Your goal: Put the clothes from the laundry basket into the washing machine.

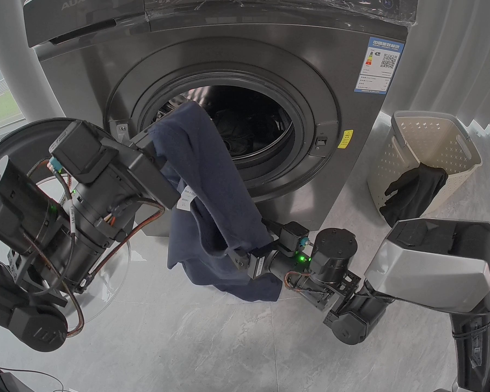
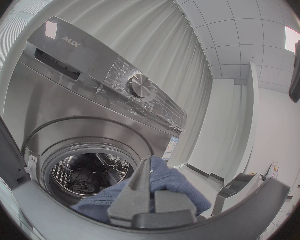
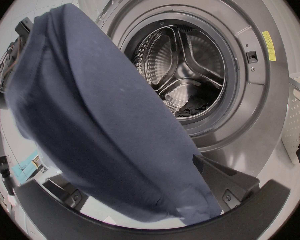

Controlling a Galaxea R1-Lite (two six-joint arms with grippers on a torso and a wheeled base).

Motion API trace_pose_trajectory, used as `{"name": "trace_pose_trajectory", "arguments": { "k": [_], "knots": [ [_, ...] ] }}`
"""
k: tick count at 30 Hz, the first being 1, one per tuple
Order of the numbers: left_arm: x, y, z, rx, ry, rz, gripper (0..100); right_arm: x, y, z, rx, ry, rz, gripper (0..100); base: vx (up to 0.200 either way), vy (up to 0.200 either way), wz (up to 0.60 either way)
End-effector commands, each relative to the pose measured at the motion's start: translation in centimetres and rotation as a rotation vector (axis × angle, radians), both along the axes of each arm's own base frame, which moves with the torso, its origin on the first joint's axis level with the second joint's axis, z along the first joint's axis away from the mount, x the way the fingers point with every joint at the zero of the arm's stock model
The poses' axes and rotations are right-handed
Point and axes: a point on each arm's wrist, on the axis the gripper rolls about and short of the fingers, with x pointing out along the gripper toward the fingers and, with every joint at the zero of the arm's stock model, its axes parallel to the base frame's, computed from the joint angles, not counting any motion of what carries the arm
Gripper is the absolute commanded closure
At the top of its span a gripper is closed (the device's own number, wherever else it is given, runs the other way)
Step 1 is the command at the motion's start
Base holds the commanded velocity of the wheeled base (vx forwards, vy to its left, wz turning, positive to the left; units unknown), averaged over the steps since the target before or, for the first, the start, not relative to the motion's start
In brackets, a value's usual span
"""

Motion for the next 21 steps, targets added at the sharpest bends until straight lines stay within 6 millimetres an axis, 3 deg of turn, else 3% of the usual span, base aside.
{"name": "trace_pose_trajectory", "arguments": {
  "k": [1,6,17,18,21],
  "knots": [
    [-0.8,0.0,0.2,0.001,-0.009,-0.028,100,2.1,0.3,-1.4,0.005,-0.019,-0.025,0,0.0,0.0,0.0],
    [-1.3,-0.1,0.3,-0.003,-0.012,-0.046,100,3.5,0.8,-0.7,0.043,-0.066,-0.038,0,0.0,0.0,0.0],
    [-1.6,-0.3,0.1,0.002,-0.004,-0.061,100,4.9,1.5,-1.8,0.057,-0.087,-0.029,0,0.0,0.0,0.0],
    [-1.5,-0.2,0.1,-0.002,-0.004,-0.057,100,5.0,1.4,-1.7,0.06,-0.091,-0.03,100,0.0,0.0,0.0],
    [-1.3,-0.2,0.2,-0.003,-0.003,-0.05,100,5.0,1.3,-1.1,0.068,-0.101,-0.032,100,0.0,0.0,0.0]
  ]
}}
